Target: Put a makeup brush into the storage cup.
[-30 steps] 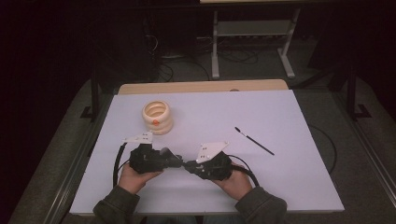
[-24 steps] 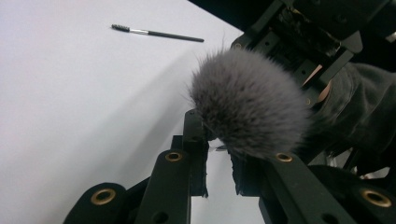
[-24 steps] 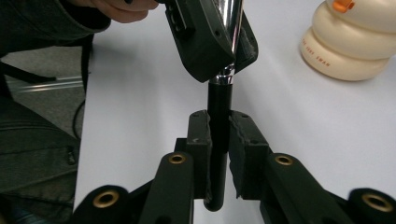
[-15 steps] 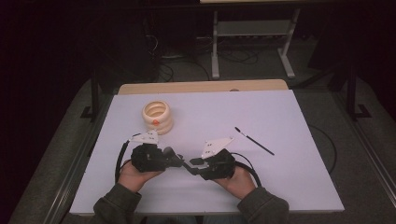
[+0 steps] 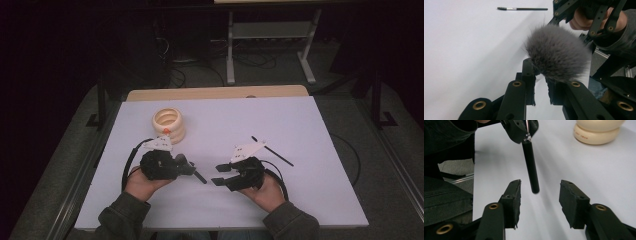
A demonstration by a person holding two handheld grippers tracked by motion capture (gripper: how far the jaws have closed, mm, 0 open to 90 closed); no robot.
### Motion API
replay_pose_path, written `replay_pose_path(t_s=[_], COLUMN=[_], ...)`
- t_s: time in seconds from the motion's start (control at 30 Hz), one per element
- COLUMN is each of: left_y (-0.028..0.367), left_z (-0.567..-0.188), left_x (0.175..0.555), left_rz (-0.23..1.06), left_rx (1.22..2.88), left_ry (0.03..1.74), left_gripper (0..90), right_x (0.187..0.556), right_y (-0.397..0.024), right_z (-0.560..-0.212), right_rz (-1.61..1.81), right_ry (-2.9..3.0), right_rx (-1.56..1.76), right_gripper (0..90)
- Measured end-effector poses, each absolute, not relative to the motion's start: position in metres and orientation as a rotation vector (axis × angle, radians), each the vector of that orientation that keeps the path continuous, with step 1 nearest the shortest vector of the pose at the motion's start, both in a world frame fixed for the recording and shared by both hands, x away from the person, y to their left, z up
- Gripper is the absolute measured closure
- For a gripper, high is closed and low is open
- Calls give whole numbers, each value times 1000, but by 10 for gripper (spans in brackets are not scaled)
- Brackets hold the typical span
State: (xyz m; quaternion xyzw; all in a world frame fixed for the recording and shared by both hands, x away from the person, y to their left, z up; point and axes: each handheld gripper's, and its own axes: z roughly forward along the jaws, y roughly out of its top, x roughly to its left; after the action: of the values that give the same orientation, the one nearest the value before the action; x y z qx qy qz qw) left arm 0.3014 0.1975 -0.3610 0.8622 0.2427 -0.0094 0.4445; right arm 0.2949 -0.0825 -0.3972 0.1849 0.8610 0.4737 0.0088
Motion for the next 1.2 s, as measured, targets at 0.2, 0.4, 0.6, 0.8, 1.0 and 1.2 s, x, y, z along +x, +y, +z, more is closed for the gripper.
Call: replay_pose_path(t_s=[0.2, 0.4, 0.6, 0.8, 1.0, 1.2], left_y=[199, 202, 204, 205, 206, 209], left_z=[-356, -352, -348, -345, -343, -343], left_x=[305, 308, 310, 313, 315, 318], left_rz=[3, 17, 24, 39, 44, 50], left_rx=[2156, 2170, 2170, 2184, 2188, 2189], left_ry=[612, 627, 642, 646, 655, 660], left_gripper=[774, 774, 774, 774, 774, 774], right_x=[296, 294, 294, 295, 294, 294], right_y=[-101, -119, -128, -137, -148, -159], right_z=[-395, -392, -391, -392, -394, -395], right_rz=[1485, 1489, 1480, 1478, 1483, 1484], right_ry=[2671, 2647, 2634, 2616, 2598, 2580], right_rx=[624, 670, 689, 707, 763, 792], right_gripper=[463, 426, 414, 403, 384, 368])
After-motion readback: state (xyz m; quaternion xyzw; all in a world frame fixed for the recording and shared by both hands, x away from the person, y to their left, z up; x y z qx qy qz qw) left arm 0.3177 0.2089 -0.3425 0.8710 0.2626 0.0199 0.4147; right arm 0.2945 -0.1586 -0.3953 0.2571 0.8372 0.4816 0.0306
